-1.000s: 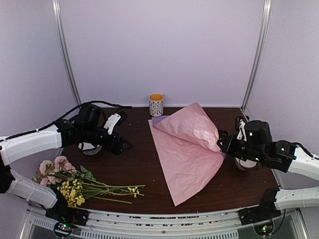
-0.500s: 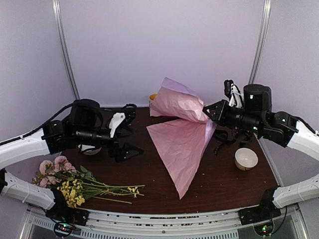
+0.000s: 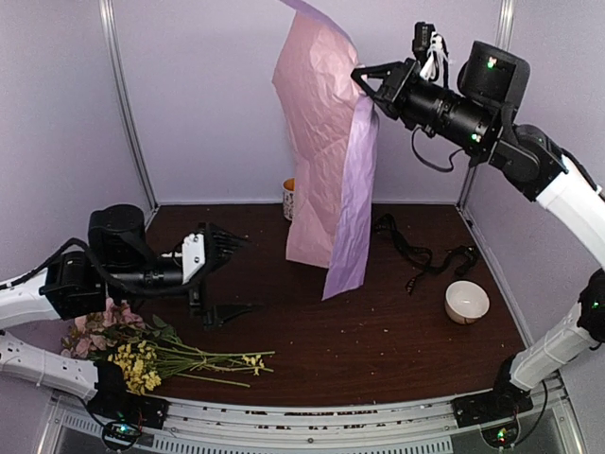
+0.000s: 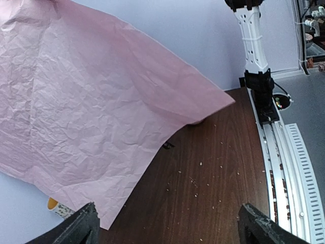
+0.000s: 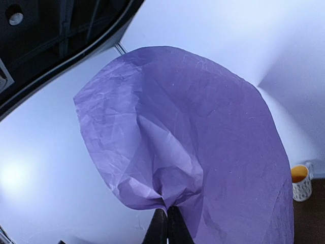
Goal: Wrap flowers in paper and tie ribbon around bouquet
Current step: Unfold the flattened wrapping paper at the center of the board.
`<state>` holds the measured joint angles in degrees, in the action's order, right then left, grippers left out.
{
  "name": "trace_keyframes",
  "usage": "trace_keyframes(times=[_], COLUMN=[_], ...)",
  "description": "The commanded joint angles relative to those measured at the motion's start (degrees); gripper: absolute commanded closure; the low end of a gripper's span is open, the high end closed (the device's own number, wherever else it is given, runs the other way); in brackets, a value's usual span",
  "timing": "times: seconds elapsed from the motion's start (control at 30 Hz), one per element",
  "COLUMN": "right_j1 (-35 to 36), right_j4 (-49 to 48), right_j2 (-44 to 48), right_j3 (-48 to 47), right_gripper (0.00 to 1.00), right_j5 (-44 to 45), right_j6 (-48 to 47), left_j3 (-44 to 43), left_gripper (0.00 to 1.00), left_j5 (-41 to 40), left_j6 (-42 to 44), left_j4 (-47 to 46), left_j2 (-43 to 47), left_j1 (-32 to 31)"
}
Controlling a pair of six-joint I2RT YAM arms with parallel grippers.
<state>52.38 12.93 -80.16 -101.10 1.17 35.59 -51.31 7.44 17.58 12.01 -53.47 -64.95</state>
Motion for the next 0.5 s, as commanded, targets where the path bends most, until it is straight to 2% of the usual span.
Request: trace_keyframes(times=[0.0,0.07,0.17,0.2,0.3,0.33,0.4,0.47], right_j1=[0.6,0.8,1.2,1.5,2.6,2.8,3.0,3.6], right_j4=[-2.5,-4.5,-6.3,-6.2,-5.6,-6.1,-7.9,-10.2], right_j2=[-6.5,-10.1,-13.8,-14.8,-16.2,-16.3,-16.5,-17.3], right_j3=[-13.1,-16.7,-22.1,-23.7,-26.6,-26.6,-26.4,-26.3], right_gripper=[1.0,1.0,1.0,1.0,1.0,1.0,1.0,1.0], right_j5=[-0.4,-1.1,-2.1,-2.3,-2.0,-1.4,0.0,2.3], right_j6=[-3.6,-3.6,-2.7,-2.9,-4.3,-4.2,-2.7,-2.1], left_j3=[0.9,3.4,15.3,17.6,16.7,16.6,16.8,16.9], left_gripper=[0.02,0.02,0.02,0.02,0.02,0.02,0.02,0.02], left_j5=[-5.6,-9.2,-19.4,-21.3,-16.1,-14.6,-11.1,-11.5], left_j6=[1.6,0.9,2.0,-0.4,-15.5,-16.7,-13.1,-10.6], left_j4=[-5.8,-9.2,-27.0,-30.5,-29.2,-29.7,-31.0,-32.2], left_j2=[1.8,1.7,4.5,4.9,4.2,3.7,2.0,-0.5], left_j1=[0.2,0.2,1.3,3.5,13.5,14.6,14.5,13.5])
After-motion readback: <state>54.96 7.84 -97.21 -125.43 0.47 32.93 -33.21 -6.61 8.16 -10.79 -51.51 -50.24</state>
